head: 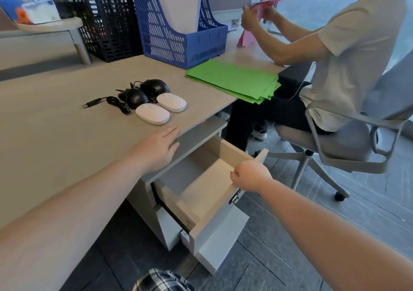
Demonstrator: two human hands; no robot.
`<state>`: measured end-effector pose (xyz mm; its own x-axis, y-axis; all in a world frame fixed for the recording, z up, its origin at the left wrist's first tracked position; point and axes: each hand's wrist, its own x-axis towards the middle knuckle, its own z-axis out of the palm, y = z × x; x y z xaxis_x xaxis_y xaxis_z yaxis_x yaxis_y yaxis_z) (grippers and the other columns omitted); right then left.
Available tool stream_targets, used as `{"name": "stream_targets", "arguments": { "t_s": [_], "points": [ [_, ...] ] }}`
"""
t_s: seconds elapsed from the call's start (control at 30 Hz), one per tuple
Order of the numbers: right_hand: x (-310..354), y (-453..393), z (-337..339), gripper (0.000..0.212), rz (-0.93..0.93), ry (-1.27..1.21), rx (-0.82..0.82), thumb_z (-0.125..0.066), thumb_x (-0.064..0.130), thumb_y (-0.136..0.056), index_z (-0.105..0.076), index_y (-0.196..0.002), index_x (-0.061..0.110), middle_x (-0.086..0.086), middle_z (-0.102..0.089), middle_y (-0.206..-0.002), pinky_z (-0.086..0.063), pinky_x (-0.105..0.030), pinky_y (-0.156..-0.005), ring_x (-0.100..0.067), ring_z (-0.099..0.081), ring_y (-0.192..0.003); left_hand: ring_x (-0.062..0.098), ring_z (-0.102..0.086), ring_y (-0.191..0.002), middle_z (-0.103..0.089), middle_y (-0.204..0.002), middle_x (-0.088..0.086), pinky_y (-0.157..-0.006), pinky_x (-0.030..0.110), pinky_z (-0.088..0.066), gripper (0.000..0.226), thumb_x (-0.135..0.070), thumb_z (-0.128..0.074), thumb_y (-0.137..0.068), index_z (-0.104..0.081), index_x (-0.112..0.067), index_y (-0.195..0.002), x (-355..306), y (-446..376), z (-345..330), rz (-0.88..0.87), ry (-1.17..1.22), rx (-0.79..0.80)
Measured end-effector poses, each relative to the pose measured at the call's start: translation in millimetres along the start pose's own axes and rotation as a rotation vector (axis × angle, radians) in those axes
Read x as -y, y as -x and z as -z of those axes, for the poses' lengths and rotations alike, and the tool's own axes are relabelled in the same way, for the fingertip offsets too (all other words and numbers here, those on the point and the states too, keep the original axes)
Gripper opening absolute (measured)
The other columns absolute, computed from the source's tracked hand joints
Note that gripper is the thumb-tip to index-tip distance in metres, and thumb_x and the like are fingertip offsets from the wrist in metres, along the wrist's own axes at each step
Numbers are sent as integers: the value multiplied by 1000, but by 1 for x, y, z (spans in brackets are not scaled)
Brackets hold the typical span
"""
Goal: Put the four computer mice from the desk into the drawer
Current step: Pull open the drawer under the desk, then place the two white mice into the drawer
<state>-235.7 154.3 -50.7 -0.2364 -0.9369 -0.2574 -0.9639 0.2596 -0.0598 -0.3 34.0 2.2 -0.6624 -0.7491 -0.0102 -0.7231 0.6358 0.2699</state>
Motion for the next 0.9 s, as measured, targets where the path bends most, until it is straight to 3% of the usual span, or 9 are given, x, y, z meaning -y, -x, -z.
{"name": "stream_targets", "arguments": {
  "t_s": [0.17,0.3,0.47,0.53,0.57,0.63,0.73,0.83,0.9],
  "points": [
    [-22,33,0,42,-83,-10,30,-39,27,-90,-39,-50,14,1,-40,-52,-32,-21,-44,-17,-38,-47,11,-10,-149,-12,-162,-5,-121,32,-12,54,-31,-32,-101,-20,-15,-152,-2,8,-1,19,9,-15],
    [-32,51,1,39,-128,25,55,-41,28,-90,-42,-53,14,1,-43,-55,-36,-22,-48,-21,-46,-58,11,-12,-148,-15,-162,-4,-121,33,-14,54,-32,-33,-101,-22,-14,-151,-5,12,0,26,25,-17],
    [-34,56,-2,33,-155,56,76,-40,28,-90,-48,-62,12,1,-44,-58,-34,-20,-44,-21,-45,-55,13,-17,-148,-21,-160,-2,-121,35,-17,52,-32,-34,-101,-27,-14,-150,-6,15,3,18,51,1],
    [-33,53,-4,36,-148,71,58,-37,28,-91,-47,-60,13,1,-44,-58,-35,-20,-45,-20,-46,-55,22,-38,-138,-43,-150,1,-112,42,-34,44,-33,-35,-100,-44,-18,-141,-4,15,7,31,56,-34],
    [-32,50,-3,39,-137,71,36,-36,29,-92,-45,-58,14,2,-44,-57,-36,-21,-46,-21,-48,-57,28,-51,-125,-57,-135,4,-101,46,-44,39,-35,-37,-98,-54,-19,-129,-4,15,11,33,28,-111],
    [-27,41,4,41,-113,54,-35,-33,31,-94,-48,-61,13,3,-45,-57,-43,-26,-52,-24,-52,-62,33,-57,-106,-66,-111,8,-83,46,-50,33,-36,-42,-95,-61,-13,-110,-4,12,20,68,-58,-314],
    [-8,15,23,46,-46,-13,-189,-33,34,-96,-62,-76,5,-6,-63,-68,-54,-35,-60,-27,-64,-66,32,-43,-125,-51,-136,6,-87,47,-47,50,-48,-53,-88,-52,-18,-128,3,3,32,202,-77,-425],
    [17,-17,47,44,28,-104,-344,-36,34,-96,-61,-73,5,-9,-65,-73,-51,-35,-60,-28,-64,-71,28,-17,-142,-23,-155,2,-97,53,-41,80,-67,-55,-77,-31,-31,-143,16,-8,43,333,-42,-262],
    [35,-37,64,41,80,-146,-428,-38,34,-95,-54,-67,9,-7,-59,-69,-43,-32,-58,-26,-59,-73,29,-3,-147,-10,-160,2,-105,57,-33,93,-75,-59,-67,-26,-36,-145,26,-17,47,370,11,-173]
  ]
}}
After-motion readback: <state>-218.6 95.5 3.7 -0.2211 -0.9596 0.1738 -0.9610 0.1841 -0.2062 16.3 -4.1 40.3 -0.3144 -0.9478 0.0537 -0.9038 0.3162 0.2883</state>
